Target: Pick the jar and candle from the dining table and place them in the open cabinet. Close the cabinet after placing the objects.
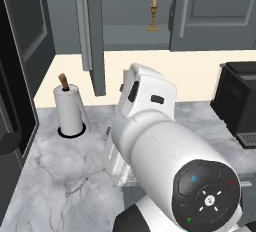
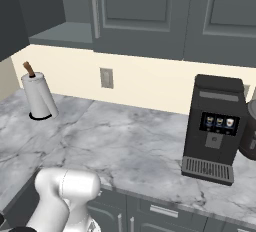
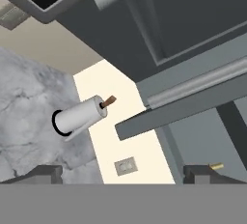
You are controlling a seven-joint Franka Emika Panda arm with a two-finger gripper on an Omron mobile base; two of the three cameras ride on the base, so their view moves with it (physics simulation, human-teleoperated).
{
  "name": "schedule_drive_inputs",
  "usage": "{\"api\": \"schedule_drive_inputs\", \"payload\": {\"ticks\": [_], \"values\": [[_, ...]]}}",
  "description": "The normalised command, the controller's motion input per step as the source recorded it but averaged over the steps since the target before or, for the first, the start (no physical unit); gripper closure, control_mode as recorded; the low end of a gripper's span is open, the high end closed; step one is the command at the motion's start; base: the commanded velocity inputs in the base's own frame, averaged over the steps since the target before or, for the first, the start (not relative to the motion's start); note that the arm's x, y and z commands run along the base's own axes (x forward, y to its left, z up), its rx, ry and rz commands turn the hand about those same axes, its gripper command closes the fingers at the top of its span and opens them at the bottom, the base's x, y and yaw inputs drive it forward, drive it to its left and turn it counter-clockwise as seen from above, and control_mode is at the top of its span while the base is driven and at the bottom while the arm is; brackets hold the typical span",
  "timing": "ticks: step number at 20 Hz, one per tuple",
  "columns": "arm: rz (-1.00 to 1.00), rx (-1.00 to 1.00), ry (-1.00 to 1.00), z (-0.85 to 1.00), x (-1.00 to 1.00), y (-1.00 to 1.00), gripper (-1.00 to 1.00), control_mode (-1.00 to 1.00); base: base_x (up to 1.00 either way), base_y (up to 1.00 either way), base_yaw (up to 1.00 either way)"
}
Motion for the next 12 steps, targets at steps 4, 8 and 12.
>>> {"api": "schedule_drive_inputs", "payload": {"ticks": [4, 8, 12], "values": [[0.00, -0.05, 0.00, 0.08, 0.36, 0.00, -1.00, -1.00, 0.00, 0.00, 0.00], [0.00, -0.05, 0.00, 0.01, 0.38, 0.03, -1.00, -1.00, 0.00, 0.00, 0.00], [0.00, -0.05, 0.00, 0.00, 0.27, 0.14, -1.00, -1.00, 0.00, 0.00, 0.00]]}}
